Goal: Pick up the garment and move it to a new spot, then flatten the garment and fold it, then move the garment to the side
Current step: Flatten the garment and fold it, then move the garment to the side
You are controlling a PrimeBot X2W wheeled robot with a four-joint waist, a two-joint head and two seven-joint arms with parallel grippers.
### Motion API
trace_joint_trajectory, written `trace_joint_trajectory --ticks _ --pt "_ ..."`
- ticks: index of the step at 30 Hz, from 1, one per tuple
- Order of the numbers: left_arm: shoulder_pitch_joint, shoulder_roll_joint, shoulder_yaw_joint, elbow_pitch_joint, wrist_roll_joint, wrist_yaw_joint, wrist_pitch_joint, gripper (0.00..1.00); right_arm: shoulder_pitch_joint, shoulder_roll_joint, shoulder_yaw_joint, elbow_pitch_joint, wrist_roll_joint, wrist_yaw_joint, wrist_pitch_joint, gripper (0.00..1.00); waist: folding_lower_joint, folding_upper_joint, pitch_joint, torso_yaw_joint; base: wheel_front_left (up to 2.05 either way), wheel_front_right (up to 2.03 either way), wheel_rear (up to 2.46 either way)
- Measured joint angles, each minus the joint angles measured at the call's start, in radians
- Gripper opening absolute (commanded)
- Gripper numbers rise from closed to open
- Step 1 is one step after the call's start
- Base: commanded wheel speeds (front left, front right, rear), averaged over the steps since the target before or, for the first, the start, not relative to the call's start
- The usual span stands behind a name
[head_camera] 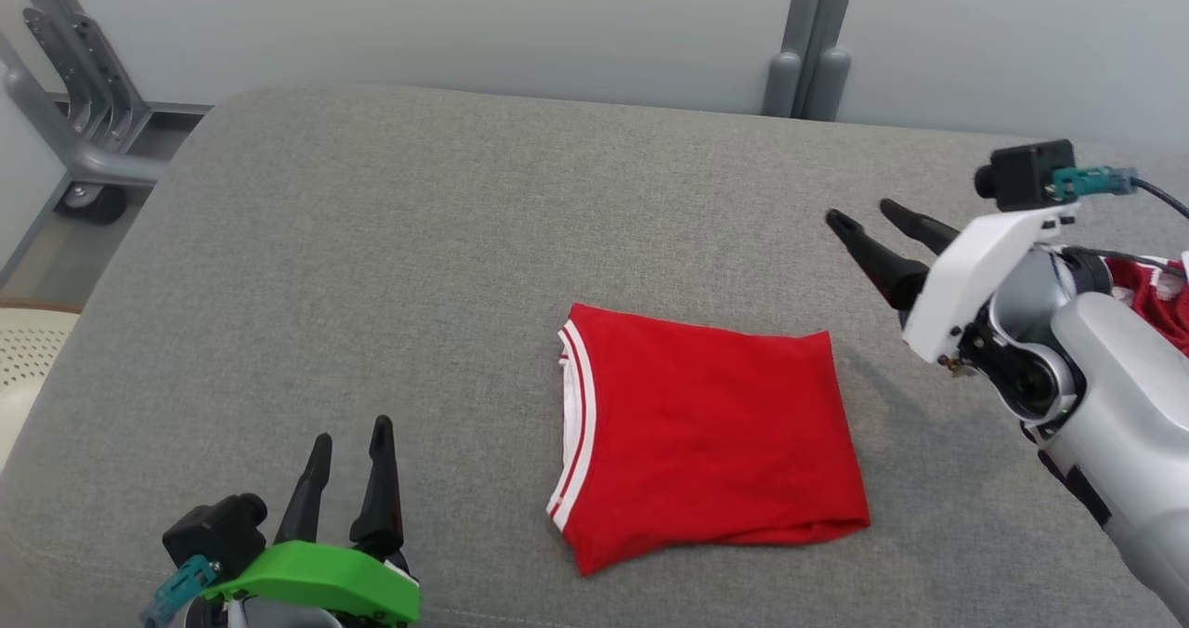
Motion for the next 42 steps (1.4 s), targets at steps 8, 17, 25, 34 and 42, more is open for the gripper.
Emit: trace_joint_trajectory --ticks 8,17,25,34,42 --pt "0.006 0.0 -0.018 -0.022 0.015 0.0 0.002 1.0 0.178 -0.011 -0.028 0.062 0.101 -0.007 -0.02 1.0 0.0 0.0 0.026 -0.026 0.0 0.0 0.0" --pt "0.002 0.0 -0.032 -0.026 0.025 0.0 0.018 1.0 0.265 0.042 -0.031 0.099 0.169 0.005 -0.044 1.0 0.0 0.0 0.062 -0.009 0.0 0.0 0.0" --pt "-0.003 0.0 -0.029 -0.024 0.026 0.0 0.02 1.0 0.267 0.055 -0.027 0.132 0.182 0.021 -0.045 1.0 0.0 0.0 0.081 0.029 0.0 0.0 0.0" --pt "-0.003 -0.001 -0.013 -0.024 0.026 0.0 0.019 1.0 0.253 0.061 -0.015 0.165 0.182 0.032 -0.038 0.18 0.0 0.0 0.087 0.044 0.0 0.0 0.0" --pt "-0.003 -0.002 0.012 -0.02 0.026 0.0 0.017 1.0 0.219 0.062 -0.003 0.175 0.18 0.039 -0.05 0.0 0.0 0.0 0.083 0.024 0.0 0.0 0.0"
